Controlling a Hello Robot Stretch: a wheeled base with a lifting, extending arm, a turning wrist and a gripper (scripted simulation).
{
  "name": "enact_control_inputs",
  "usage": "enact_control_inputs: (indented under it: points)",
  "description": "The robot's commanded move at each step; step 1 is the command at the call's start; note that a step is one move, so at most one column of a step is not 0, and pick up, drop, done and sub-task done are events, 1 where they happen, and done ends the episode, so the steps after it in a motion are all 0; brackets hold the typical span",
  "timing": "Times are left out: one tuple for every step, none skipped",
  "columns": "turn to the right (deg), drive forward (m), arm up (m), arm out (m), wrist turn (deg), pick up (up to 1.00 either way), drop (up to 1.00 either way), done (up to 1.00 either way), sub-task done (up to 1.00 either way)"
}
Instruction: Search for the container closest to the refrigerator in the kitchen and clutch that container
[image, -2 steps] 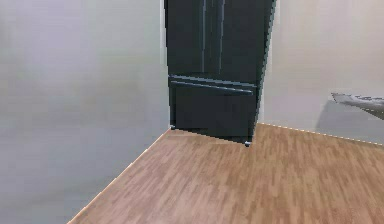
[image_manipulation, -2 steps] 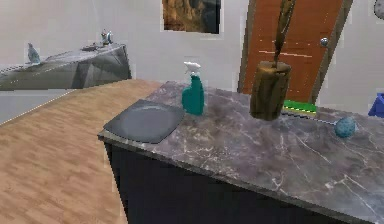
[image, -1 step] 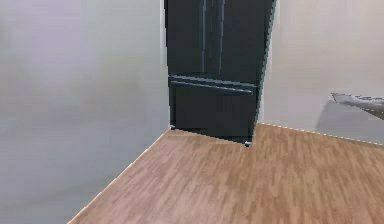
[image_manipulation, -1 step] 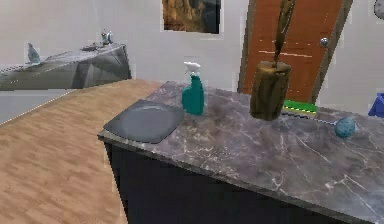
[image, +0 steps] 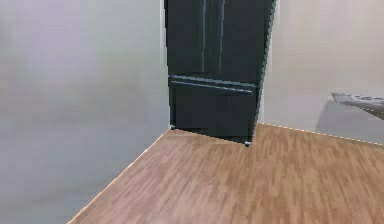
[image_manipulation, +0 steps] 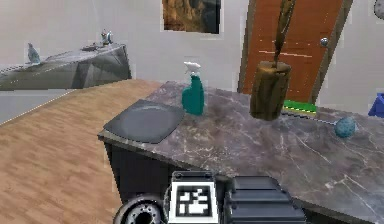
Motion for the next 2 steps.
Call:
enact_control_inputs:
  points:
    - [0.0, 0.0, 0.0, 0.5, 0.0, 0.0, 0.0, 0.0, 0.0]
    - [0.0, 0.0, 0.0, 0.0, 45.0, 0.0, 0.0, 0.0, 0.0]
